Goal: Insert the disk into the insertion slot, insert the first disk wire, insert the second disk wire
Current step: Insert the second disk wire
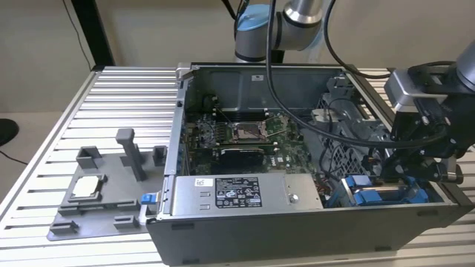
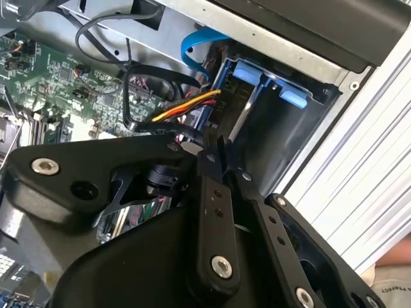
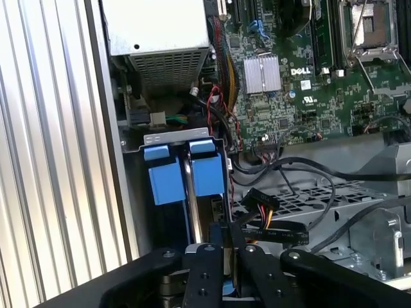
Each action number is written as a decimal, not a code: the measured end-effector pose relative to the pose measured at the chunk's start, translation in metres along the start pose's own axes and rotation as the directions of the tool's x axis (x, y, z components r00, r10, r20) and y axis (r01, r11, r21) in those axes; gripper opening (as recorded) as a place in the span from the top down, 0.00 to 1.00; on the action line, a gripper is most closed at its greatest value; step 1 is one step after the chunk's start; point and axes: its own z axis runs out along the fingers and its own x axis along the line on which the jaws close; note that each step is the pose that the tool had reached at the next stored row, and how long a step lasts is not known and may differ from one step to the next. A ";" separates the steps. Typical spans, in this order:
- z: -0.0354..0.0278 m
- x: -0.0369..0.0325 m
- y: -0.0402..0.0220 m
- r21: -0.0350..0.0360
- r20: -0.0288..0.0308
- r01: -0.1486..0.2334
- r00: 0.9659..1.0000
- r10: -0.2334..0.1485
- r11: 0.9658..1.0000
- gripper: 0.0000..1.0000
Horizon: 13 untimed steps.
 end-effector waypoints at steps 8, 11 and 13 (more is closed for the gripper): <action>0.0029 -0.0011 0.0002 0.002 0.000 0.000 1.000 0.000 1.000 1.00; 0.0038 -0.0014 0.0002 0.004 0.001 0.001 1.000 -0.001 1.000 1.00; 0.0044 -0.0016 0.0002 0.005 0.001 0.001 1.000 -0.001 1.000 1.00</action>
